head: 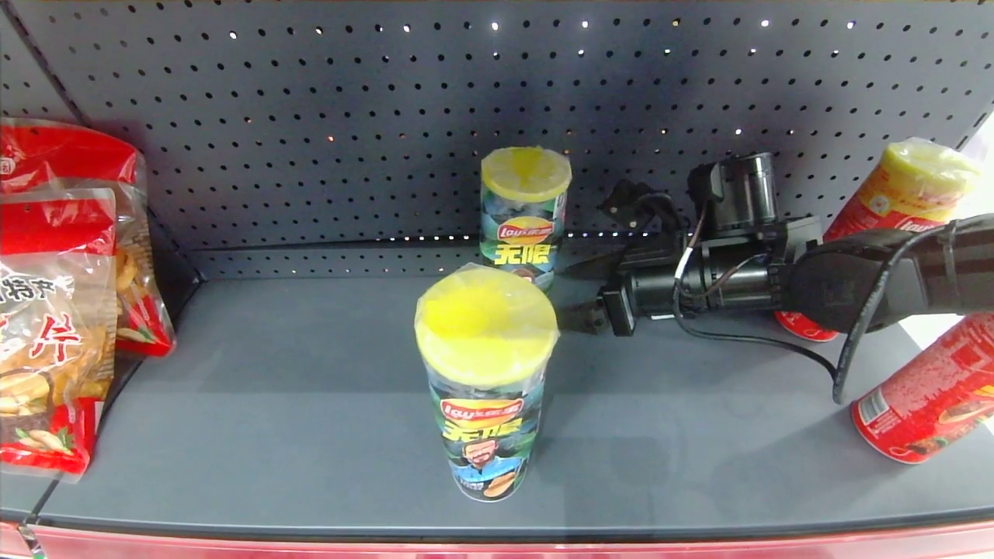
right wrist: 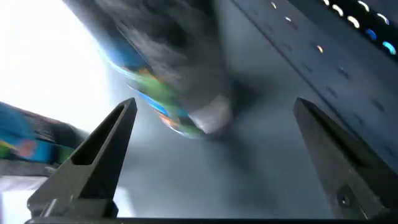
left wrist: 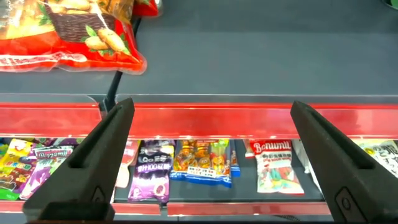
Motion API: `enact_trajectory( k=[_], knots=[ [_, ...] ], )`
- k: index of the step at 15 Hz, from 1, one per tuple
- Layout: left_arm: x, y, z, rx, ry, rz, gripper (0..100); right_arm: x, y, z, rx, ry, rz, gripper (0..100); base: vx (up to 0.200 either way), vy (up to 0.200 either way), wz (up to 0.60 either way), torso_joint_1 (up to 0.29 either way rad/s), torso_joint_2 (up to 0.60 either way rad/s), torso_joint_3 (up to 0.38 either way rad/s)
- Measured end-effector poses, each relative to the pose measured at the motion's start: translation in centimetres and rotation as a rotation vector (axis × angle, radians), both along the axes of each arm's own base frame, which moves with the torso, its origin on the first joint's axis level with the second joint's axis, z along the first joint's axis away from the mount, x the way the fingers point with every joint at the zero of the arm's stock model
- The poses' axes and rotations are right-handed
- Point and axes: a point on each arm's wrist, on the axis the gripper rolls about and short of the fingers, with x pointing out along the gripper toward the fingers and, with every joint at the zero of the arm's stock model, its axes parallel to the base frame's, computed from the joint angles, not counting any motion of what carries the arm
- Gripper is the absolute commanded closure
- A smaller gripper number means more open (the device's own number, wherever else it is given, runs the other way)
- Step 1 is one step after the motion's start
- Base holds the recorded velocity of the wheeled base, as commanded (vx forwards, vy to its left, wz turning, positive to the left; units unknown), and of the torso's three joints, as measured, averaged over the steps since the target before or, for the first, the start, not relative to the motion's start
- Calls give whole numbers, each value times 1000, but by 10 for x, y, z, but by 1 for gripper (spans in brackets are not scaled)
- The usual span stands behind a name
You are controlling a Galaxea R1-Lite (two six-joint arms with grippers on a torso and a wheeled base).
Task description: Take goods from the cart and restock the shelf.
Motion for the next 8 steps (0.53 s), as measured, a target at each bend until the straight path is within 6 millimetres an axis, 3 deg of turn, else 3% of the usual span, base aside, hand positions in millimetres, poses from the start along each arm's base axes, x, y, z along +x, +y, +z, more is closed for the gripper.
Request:
enact_trajectory(
  k=[8],
  knots=[
    [0,0,0,0,0,0,0,-16,-21,26,29,-52,-41,0,0,0,0,0,0,0]
  ],
)
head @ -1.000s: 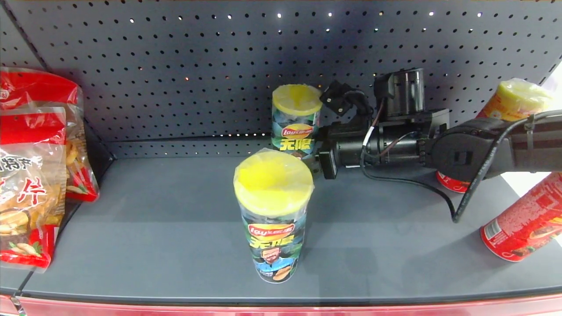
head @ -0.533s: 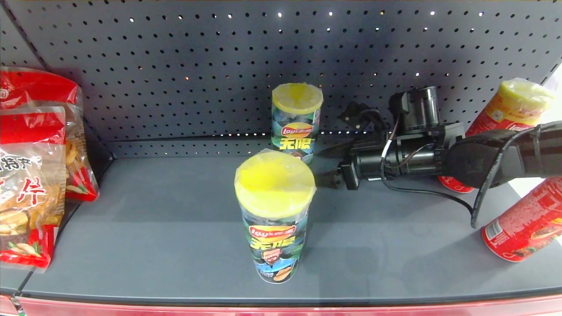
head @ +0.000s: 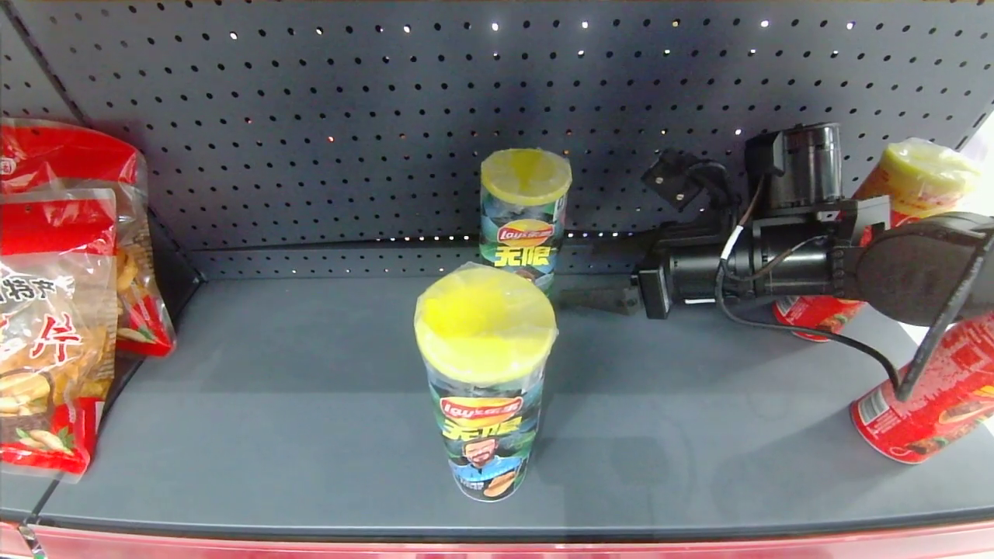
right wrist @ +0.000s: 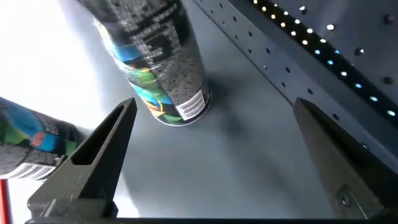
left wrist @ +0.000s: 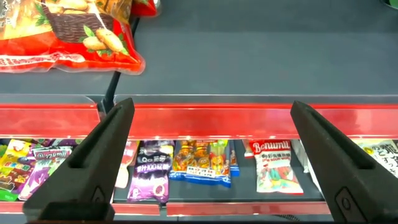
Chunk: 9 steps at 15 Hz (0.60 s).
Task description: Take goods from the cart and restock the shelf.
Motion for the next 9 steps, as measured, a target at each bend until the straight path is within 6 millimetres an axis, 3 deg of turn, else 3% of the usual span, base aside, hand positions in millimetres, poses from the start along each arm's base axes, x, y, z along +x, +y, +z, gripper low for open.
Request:
enact_trajectory(
  k=[9],
  knots=[
    [0,0,0,0,0,0,0,11,-25,-9,-27,10,-74,0,0,0,0,0,0,0]
  ],
)
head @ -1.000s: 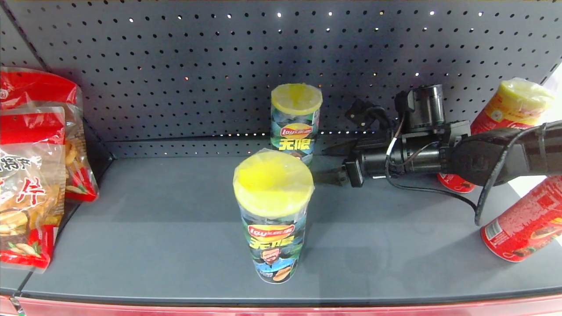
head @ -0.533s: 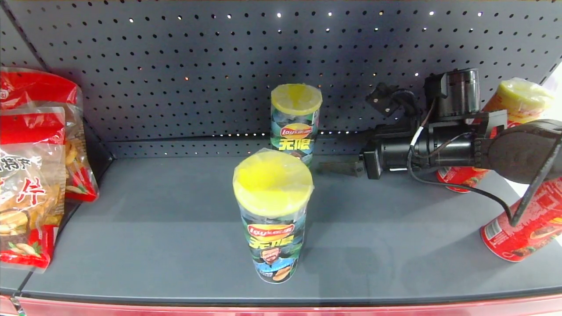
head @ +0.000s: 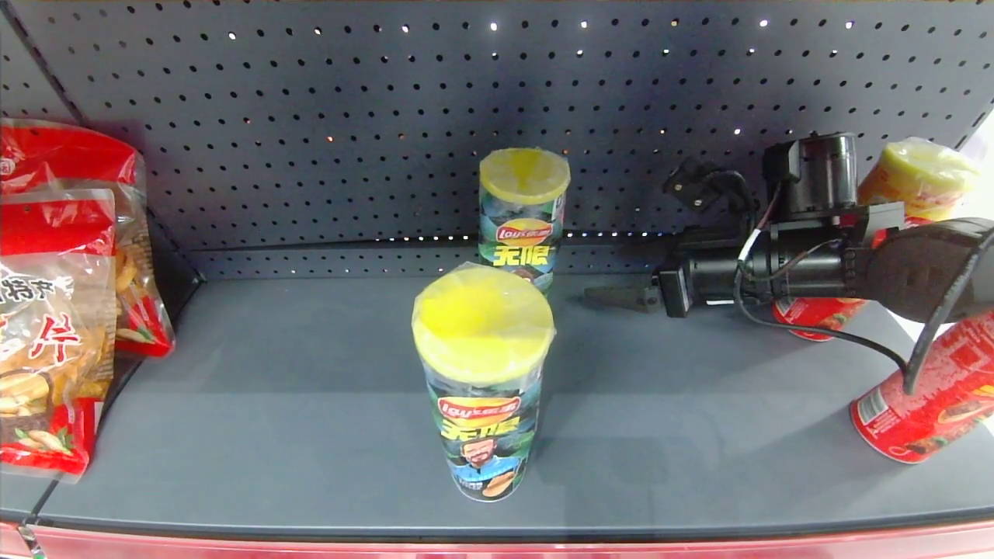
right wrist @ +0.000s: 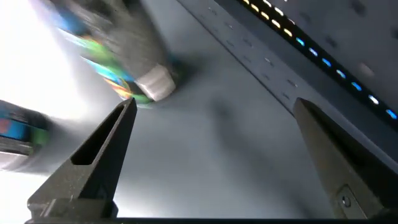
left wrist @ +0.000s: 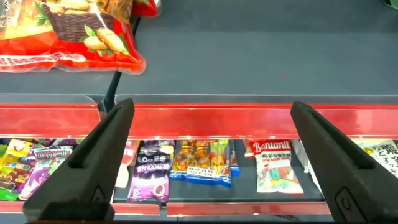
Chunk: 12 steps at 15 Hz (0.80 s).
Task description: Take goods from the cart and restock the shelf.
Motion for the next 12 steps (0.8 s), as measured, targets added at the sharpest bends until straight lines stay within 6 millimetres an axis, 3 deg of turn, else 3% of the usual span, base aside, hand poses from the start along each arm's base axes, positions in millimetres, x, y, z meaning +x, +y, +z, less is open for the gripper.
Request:
enact_trajectory(
  k=[5,12],
  knots=[
    [0,0,0,0,0,1,0,16,-1,-9,-8,17,-19,0,0,0,0,0,0,0],
    [0,0,0,0,0,0,0,25,18,-13,-13,8,2,0,0,0,0,0,0,0]
  ],
)
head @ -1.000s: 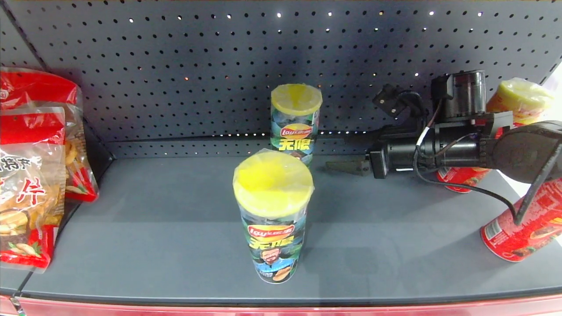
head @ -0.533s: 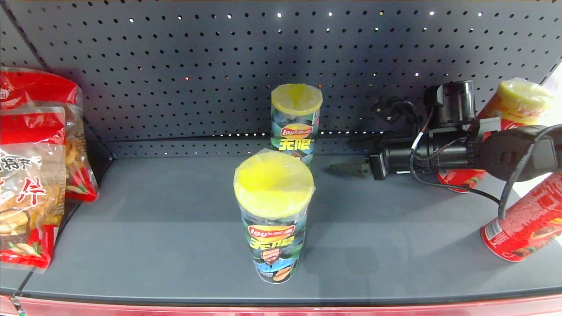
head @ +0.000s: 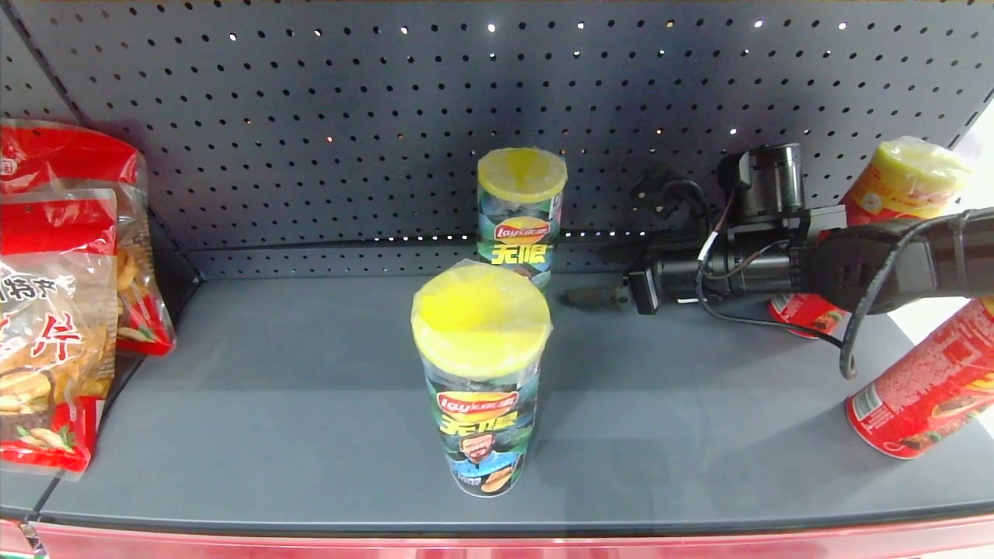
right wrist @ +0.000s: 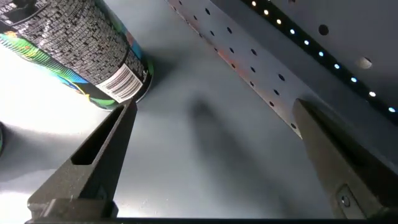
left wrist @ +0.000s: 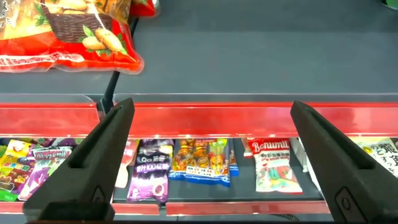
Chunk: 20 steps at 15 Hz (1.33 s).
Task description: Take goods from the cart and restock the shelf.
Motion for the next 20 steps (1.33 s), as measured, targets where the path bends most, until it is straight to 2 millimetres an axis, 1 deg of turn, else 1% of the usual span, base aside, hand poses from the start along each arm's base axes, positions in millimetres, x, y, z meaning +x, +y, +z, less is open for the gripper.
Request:
enact_trajectory(
  k=[7,20],
  knots=[
    [0,0,0,0,0,-1,0,-2,10,-3,1,8,22,0,0,0,0,0,0,0],
    [0,0,0,0,1,0,0,-11,31,-5,1,18,83,0,0,0,0,0,0,0]
  ],
)
